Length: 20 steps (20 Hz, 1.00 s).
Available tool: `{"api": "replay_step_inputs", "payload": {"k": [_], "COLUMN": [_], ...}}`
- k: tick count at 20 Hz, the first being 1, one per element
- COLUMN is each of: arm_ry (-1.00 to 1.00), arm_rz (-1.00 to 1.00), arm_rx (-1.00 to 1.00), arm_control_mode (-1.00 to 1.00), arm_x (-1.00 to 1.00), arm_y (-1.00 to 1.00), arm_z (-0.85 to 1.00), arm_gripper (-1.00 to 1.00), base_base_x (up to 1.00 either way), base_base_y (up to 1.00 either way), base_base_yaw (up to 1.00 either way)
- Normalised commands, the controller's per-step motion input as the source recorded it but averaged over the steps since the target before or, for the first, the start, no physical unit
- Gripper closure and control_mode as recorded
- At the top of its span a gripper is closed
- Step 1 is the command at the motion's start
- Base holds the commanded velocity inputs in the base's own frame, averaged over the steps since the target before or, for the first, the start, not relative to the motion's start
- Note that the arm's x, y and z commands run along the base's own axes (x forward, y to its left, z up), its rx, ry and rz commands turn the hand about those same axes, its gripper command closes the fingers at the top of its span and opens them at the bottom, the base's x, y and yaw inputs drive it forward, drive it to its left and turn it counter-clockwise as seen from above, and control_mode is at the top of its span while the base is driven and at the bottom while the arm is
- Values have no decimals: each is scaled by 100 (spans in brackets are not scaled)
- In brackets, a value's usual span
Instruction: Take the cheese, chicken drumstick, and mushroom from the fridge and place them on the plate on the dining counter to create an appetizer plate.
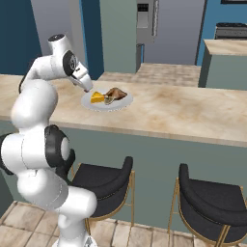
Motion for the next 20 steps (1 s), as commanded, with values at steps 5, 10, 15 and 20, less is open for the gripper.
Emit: {"api": "replay_step_inputs", "payload": {"k": [5,10,15,20], "arm_ry": [-20,-15,-23,-25], "arm_rz": [0,0,0,0], "arm_rx": [-1,-8,-9,-8], "arm_control_mode": [-100,-100,-100,-100], "arm_x": [-100,-100,-100,-100], "arm_y": [15,41,36,35], "arm_z": [21,0,2,10], "arm_gripper": [-100,-100,-100,-100], "base_base_x": [0,0,0,0], "base_base_y": [0,0,0,0], "base_base_yaw": [0,0,0,0]}}
